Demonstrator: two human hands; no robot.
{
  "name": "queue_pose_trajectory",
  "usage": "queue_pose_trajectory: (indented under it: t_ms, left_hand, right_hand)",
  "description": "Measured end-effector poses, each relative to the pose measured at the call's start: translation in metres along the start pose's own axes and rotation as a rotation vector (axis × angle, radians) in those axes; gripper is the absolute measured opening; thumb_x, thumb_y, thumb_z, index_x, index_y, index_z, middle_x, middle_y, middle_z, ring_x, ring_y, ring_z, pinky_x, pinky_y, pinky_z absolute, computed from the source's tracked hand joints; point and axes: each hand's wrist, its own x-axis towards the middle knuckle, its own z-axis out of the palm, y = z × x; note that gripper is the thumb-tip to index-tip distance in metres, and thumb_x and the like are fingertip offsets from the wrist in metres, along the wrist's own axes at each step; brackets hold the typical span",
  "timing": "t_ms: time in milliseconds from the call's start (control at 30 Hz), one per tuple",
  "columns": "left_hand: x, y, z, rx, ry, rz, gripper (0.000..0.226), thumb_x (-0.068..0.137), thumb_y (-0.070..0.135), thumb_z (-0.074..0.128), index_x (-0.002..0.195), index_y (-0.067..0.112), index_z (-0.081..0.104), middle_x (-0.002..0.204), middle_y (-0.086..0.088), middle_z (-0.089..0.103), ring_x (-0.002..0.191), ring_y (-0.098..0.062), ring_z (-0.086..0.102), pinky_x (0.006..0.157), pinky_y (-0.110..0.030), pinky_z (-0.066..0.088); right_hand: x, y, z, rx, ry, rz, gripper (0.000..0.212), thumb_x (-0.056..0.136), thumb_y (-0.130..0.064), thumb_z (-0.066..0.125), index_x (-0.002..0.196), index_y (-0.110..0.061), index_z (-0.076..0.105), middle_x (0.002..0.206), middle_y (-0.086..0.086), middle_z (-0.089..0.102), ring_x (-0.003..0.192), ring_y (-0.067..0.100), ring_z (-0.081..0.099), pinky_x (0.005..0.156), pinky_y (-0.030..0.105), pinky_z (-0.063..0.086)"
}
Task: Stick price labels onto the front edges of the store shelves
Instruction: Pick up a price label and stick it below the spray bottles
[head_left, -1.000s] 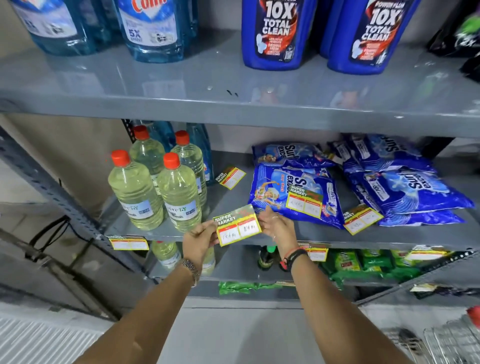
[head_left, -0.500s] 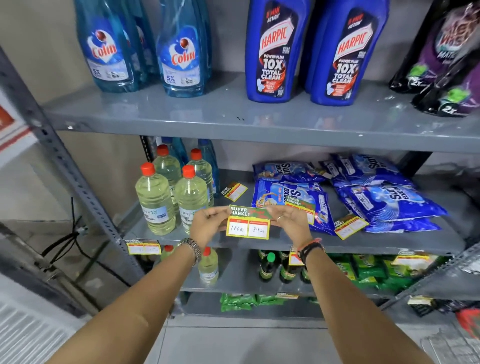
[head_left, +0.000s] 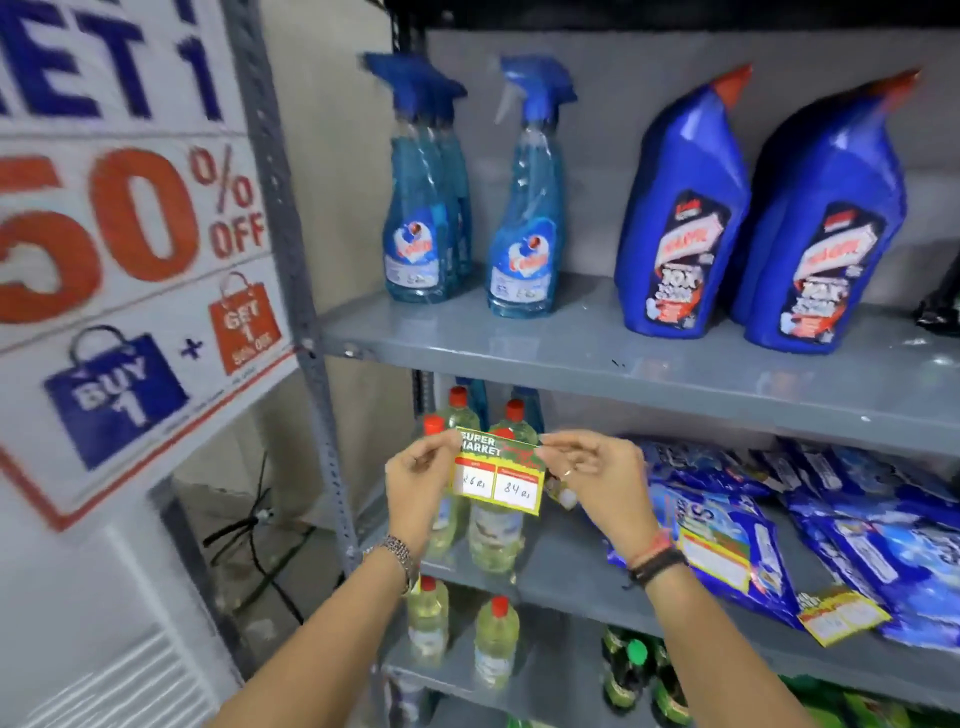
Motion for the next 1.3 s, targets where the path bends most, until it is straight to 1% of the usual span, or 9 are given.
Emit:
queue_pose_trajectory:
  t_ms: [100,200,333,600,733,900,1067,1167,1300]
  left_hand:
    - [0.021,0.027,-0.016,-0.089,0.097,0.089,0.011,0.083,0.014,0.066,0.091,0.009,0.072,0.081,0.003,0.073,0.070,0.001,0.067,0.064,-0.012,0.053]
    - [0.043,0.048,-0.026,-0.121,0.136,0.127,0.016,0.082,0.015,0.068,0.094,0.006,0.071,0.084,0.002,0.072,0.069,0.003,0.067,0.059,-0.009,0.050]
    - [0.070,0.061,-0.030,-0.052,0.175,0.140,0.022,0.076,0.023,0.074,0.093,0.009,0.073,0.087,-0.003,0.074,0.076,-0.008,0.067,0.061,-0.009,0.051]
    - [0.095,0.062,-0.033,0.040,0.141,0.172,0.018,0.075,0.028,0.074,0.087,0.015,0.073,0.080,0.002,0.073,0.069,-0.001,0.066,0.060,-0.009,0.049]
    - [0.096,0.060,-0.034,0.040,0.124,0.173,0.013,0.075,0.029,0.074,0.084,0.021,0.072,0.081,0.003,0.073,0.073,-0.003,0.067,0.061,-0.009,0.049]
    - [0.096,0.058,-0.037,0.087,0.094,0.175,0.011,0.076,0.030,0.073,0.084,0.024,0.072,0.083,0.004,0.073,0.077,-0.006,0.068,0.068,-0.015,0.050]
    - [0.096,0.060,-0.038,0.145,0.101,0.220,0.019,0.076,0.028,0.074,0.089,0.014,0.073,0.081,0.002,0.073,0.075,-0.009,0.067,0.061,-0.008,0.050]
    - [0.093,0.065,-0.037,0.187,0.115,0.240,0.023,0.073,0.030,0.076,0.087,0.012,0.074,0.078,0.001,0.072,0.071,-0.008,0.066,0.058,-0.005,0.048]
    - [0.093,0.072,-0.040,0.339,0.173,0.300,0.028,0.068,0.041,0.078,0.079,0.017,0.070,0.077,0.007,0.068,0.073,-0.006,0.062,0.067,-0.016,0.047]
  right_hand:
    - [0.022,-0.035,0.037,-0.023,0.013,-0.135,0.010,0.075,-0.009,0.074,0.080,-0.018,0.075,0.070,-0.012,0.071,0.060,-0.005,0.062,0.059,0.008,0.050]
    - [0.044,-0.059,0.060,-0.084,0.030,-0.232,0.009,0.077,-0.010,0.072,0.083,-0.014,0.075,0.072,-0.009,0.070,0.063,-0.009,0.063,0.062,0.009,0.052]
    - [0.068,-0.071,0.074,-0.165,0.052,-0.264,0.008,0.079,-0.011,0.068,0.085,-0.016,0.073,0.072,-0.006,0.069,0.061,-0.012,0.060,0.058,0.005,0.048]
    - [0.077,-0.068,0.083,-0.197,0.099,-0.248,0.008,0.080,-0.009,0.066,0.081,-0.017,0.063,0.069,-0.005,0.062,0.060,-0.007,0.056,0.057,0.009,0.048]
    - [0.076,-0.069,0.083,-0.217,0.089,-0.240,0.011,0.079,-0.008,0.066,0.080,-0.018,0.060,0.064,-0.012,0.056,0.052,-0.001,0.052,0.056,0.013,0.048]
    - [0.073,-0.070,0.080,-0.218,0.042,-0.250,0.015,0.079,-0.006,0.065,0.081,-0.018,0.057,0.065,-0.009,0.056,0.053,0.002,0.051,0.054,0.012,0.046]
    - [0.074,-0.072,0.081,-0.296,0.038,-0.266,0.018,0.076,-0.003,0.063,0.079,-0.020,0.055,0.067,-0.004,0.057,0.055,0.006,0.049,0.056,0.017,0.048]
    - [0.073,-0.072,0.084,-0.365,0.055,-0.260,0.014,0.076,-0.004,0.061,0.081,-0.016,0.055,0.066,-0.002,0.057,0.055,0.008,0.049,0.059,0.029,0.052]
    - [0.072,-0.071,0.090,-0.507,0.095,-0.310,0.011,0.079,-0.012,0.061,0.085,-0.014,0.051,0.075,-0.002,0.056,0.069,0.015,0.052,0.065,0.039,0.051]
